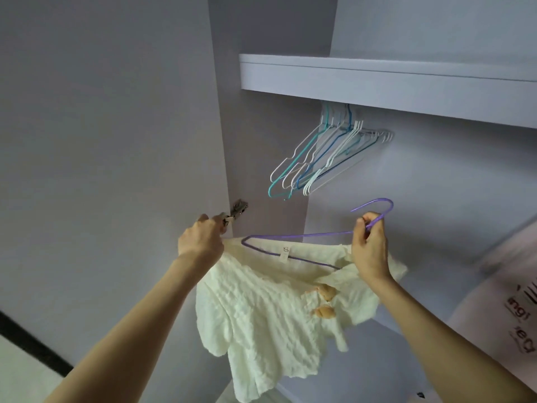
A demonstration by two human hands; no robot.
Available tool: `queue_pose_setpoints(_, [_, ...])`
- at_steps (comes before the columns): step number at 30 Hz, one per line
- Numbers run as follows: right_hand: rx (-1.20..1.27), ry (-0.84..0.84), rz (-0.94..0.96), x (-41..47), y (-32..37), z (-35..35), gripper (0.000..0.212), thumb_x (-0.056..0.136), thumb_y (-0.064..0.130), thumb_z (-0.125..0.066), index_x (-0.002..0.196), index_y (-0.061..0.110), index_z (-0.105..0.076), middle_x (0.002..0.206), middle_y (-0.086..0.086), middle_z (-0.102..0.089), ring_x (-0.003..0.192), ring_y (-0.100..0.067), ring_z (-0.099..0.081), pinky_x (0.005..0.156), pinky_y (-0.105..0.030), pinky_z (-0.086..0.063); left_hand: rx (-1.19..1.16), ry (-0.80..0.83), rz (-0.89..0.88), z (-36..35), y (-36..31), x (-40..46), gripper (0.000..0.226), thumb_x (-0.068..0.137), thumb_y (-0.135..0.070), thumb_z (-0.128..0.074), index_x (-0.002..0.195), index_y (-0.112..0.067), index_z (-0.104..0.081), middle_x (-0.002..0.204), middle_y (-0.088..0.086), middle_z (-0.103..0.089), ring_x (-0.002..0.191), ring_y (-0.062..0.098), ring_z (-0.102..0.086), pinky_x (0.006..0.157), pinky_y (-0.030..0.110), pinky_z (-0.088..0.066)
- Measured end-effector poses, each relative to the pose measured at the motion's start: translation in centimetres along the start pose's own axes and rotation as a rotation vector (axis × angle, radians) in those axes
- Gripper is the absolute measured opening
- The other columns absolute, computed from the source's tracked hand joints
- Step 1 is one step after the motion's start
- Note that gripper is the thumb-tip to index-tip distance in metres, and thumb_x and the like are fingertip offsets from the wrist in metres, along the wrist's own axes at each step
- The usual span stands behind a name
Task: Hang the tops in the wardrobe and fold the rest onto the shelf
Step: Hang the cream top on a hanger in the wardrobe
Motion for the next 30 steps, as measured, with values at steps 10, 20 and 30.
queue_pose_setpoints(10, [-0.160, 0.457, 0.306, -2.4, 4.3, -3.7, 0.013, 0.093, 0.007, -0.053, 0.080, 0.009, -0.052, 0.063, 0.000, -0.042, 0.061, -0.024, -0.041, 0.069, -0.038, -0.038, -0.312, 0.065, -0.077, 0.0, -4.3, -0.2, 0.023, 0.076, -0.008, -0.050, 0.081, -0.027, -0.061, 0.092, 0.005, -0.065, 0.093, 0.029, -0.056, 0.074, 0.030, -0.047])
queue_pose_setpoints(20, [0.048, 0.318, -0.001, -1.3, 1.9, -3.5, 0.014, 0.094, 0.006, -0.049, 0.083, 0.011, -0.045, 0.060, 0.008, -0.038, 0.054, -0.010, -0.035, 0.060, -0.027, -0.030, -0.188, -0.081, -0.185, 0.2, -3.8, -0.6, 0.017, 0.086, -0.023, -0.050, 0.095, -0.024, -0.065, 0.096, 0.005, -0.067, 0.097, 0.031, -0.056, 0.068, 0.029, -0.038])
queue_pose_setpoints(30, [0.129, 0.355, 0.017, -1.1, 4.5, -4.1, 0.018, 0.095, 0.007, -0.051, 0.078, 0.009, -0.045, 0.063, 0.007, -0.040, 0.058, -0.006, -0.037, 0.058, -0.018, -0.031, 0.018, -0.009, -0.302, -0.9, -3.1, -1.2, 0.039, 0.081, -0.058, -0.060, 0.109, -0.031, -0.061, 0.112, -0.007, -0.050, 0.113, 0.018, -0.047, 0.078, 0.034, -0.047])
Point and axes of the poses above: each hand's wrist, its own x-axis towards the middle knuckle, its own z-axis out of the back of the hand, y = z × x, the point moved 5 cm from there along x, towards the middle knuckle
